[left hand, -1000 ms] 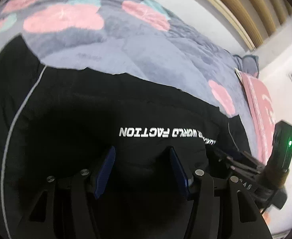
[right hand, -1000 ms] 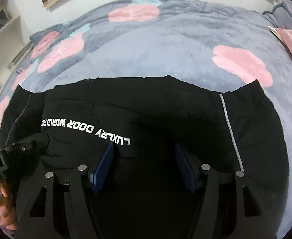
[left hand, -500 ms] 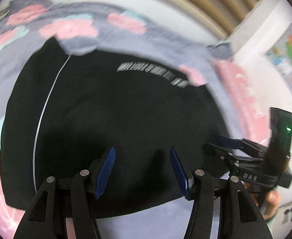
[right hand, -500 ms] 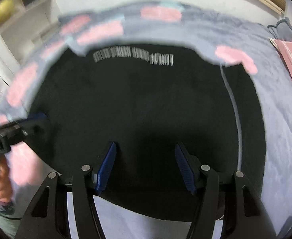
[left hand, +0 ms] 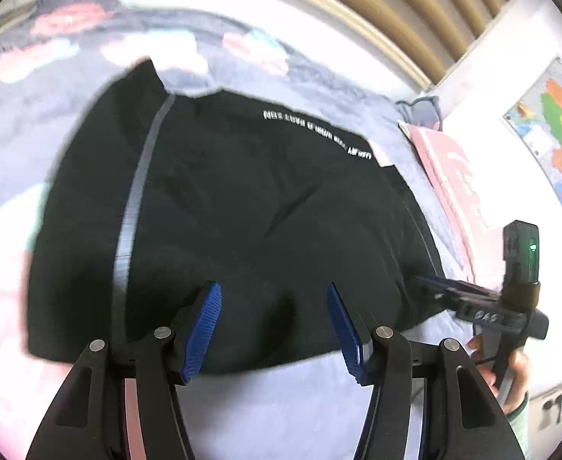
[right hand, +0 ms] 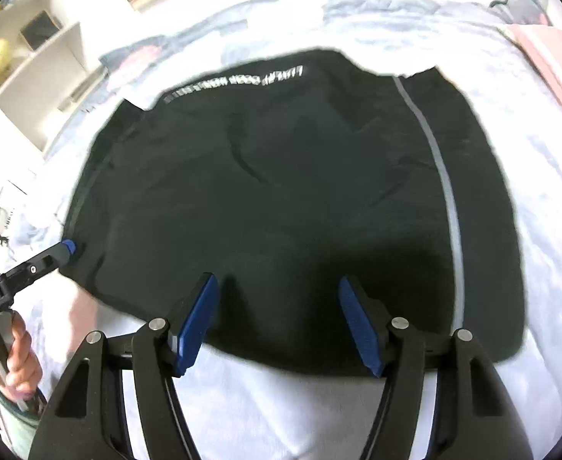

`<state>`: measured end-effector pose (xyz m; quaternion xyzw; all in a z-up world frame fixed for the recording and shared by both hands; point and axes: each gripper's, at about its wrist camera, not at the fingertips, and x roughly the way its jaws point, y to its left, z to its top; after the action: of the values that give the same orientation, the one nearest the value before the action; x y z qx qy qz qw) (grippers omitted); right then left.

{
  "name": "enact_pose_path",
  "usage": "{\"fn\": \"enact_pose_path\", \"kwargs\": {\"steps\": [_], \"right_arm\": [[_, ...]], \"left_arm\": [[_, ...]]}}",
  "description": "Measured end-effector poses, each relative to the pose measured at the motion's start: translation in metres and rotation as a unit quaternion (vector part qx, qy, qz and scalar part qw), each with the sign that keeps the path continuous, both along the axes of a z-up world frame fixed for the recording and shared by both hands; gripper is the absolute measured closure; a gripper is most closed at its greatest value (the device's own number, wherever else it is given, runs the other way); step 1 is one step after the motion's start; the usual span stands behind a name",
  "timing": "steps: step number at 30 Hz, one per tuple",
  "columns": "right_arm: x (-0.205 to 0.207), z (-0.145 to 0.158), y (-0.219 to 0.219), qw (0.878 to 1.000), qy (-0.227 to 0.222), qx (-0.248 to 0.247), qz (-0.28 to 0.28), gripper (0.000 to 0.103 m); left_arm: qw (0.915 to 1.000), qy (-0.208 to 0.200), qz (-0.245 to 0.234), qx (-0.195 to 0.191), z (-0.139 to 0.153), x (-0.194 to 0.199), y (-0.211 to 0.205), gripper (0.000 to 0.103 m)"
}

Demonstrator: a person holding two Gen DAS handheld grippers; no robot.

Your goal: Fold large clothes

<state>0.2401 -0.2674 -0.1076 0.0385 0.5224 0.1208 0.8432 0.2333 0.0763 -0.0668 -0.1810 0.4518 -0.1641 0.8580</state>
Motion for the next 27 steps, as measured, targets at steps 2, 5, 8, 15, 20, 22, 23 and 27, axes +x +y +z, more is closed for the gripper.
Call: {"fn": "enact_pose_path", "kwargs": {"steps": [2, 5, 8, 15, 20, 22, 23, 27], "right_arm": [[-0.022, 0.019, -0.005, 1.000, -0.024, -0.003, 0.000, 0.034], [-0.048, 0.044, -0.013, 0.998, -0.061, -0.019, -0.002, 0.028], [-0.068, 0.063, -0.024, 0.995, -0.091, -0.028, -0.005, 0.021], [-0.075, 0.082, -0.052, 0.992, -0.118, -0.028, -0.034, 0.013], [-0.052, 0.071, -0.080, 0.992, -0.109, -0.013, -0.064, 0.013], [-0.036, 0.063, -0.091, 0.992, -0.105, -0.020, -0.073, 0.013], [-0.029, 0.058, -0.096, 0.991, -0.102, -0.022, -0.078, 0.013], [0.007, 0.032, -0.119, 0.991, -0.085, -0.027, -0.097, 0.013]], "left_arm": [[0.9998, -0.014, 0.007, 0.010, 0.013, -0.017, 0.015, 0.044], [0.9991, -0.031, 0.029, 0.009, 0.028, -0.038, 0.045, 0.044], [0.9977, -0.041, 0.054, -0.002, 0.037, -0.054, 0.073, 0.038], [0.9940, -0.039, 0.102, -0.007, 0.037, -0.056, 0.115, 0.031], [0.9945, -0.039, 0.097, 0.011, 0.031, -0.030, 0.116, 0.031], [0.9949, -0.036, 0.093, 0.019, 0.024, -0.013, 0.115, 0.031], [0.9949, -0.032, 0.094, 0.021, 0.019, -0.002, 0.115, 0.031], [0.9949, -0.016, 0.099, 0.012, -0.004, 0.035, 0.122, 0.031]]}}
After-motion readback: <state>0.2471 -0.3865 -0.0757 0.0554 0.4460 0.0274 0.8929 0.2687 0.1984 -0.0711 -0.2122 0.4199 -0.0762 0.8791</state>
